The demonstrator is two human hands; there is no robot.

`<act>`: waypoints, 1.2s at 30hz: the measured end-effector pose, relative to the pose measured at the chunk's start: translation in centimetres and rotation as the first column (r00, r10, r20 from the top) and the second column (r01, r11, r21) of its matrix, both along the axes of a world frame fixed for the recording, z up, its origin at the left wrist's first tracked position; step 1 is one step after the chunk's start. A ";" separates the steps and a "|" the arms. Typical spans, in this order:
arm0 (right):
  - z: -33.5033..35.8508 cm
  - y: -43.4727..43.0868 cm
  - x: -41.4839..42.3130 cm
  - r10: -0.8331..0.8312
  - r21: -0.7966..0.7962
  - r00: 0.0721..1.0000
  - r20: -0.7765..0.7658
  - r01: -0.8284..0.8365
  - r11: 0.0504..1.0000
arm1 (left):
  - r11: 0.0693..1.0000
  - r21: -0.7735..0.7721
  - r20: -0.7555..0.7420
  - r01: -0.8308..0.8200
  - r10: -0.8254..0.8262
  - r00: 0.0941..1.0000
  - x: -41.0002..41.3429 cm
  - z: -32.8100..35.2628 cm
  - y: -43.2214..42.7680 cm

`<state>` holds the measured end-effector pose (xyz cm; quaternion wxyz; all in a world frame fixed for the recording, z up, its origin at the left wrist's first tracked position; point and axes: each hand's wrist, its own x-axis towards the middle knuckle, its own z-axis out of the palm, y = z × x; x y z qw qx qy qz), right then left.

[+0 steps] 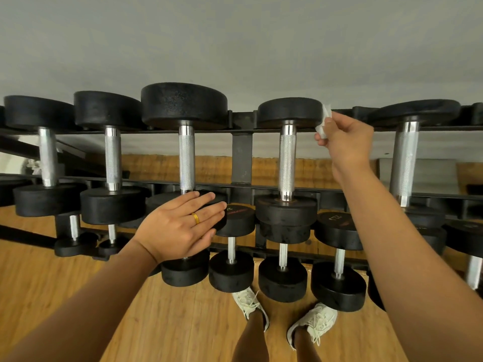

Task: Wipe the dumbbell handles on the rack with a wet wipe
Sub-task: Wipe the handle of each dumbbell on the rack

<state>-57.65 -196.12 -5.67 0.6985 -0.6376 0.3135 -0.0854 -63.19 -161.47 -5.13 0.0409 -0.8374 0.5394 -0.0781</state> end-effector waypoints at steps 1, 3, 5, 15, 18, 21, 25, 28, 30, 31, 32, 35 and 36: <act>-0.1 0.0 0.2 0.000 -0.015 1.000 -0.001 0.000 1.000 | 1.000 0.000 -0.001 0.001 -0.001 1.000 0.0 0.0 0.0; -0.2 -0.2 0.3 0.012 -0.041 1.000 0.001 -0.012 0.999 | 1.000 -0.003 0.000 0.004 -0.004 1.000 0.0 0.1 0.0; -0.1 -0.4 -0.1 0.041 -0.085 0.998 0.041 -0.037 0.996 | 1.000 -0.006 0.005 0.005 -0.005 1.000 0.0 0.1 0.1; -0.2 -1.1 0.7 0.087 -0.254 0.993 0.075 -0.066 0.965 | 1.000 0.005 0.018 0.018 -0.018 1.000 0.1 0.1 0.0; -0.3 -0.9 0.0 0.142 -0.295 0.987 0.080 -0.112 0.949 | 1.000 0.011 0.016 0.019 -0.019 1.000 0.2 0.2 0.0; -0.3 -0.7 -0.3 0.149 -0.319 0.986 0.075 -0.118 0.940 | 1.000 0.016 0.019 0.018 -0.018 1.000 0.2 0.3 0.0; -0.3 -0.7 0.3 0.065 -0.301 0.991 0.114 -0.028 0.953 | 1.000 0.014 0.006 0.008 -0.008 1.000 0.2 0.1 0.0; 0.1 -0.6 0.2 0.064 -0.355 0.993 0.095 -0.026 0.934 | 1.000 0.012 0.007 0.004 -0.004 1.000 0.2 0.1 0.0; 0.5 -0.4 -0.1 0.092 -0.452 0.988 0.126 -0.025 0.892 | 1.000 0.003 0.011 -0.003 0.002 1.000 0.1 0.1 -0.1; 0.8 -0.2 -0.3 0.117 -0.516 0.983 0.142 -0.027 0.856 | 1.000 0.001 0.011 -0.003 0.003 1.000 0.1 0.1 -0.1; 1.0 0.0 -0.4 0.140 -0.574 0.979 0.151 -0.028 0.818 | 1.000 0.000 0.013 -0.004 0.004 1.000 0.1 0.1 -0.1; 0.5 0.0 -0.1 0.136 -0.644 0.980 0.144 -0.011 0.765 | 1.000 -0.004 0.017 -0.005 0.005 1.000 0.1 0.0 0.0; 0.3 -0.2 0.1 0.126 -0.633 0.984 0.127 -0.018 0.774 | 1.000 -0.005 0.018 -0.006 0.006 1.000 0.1 0.0 0.1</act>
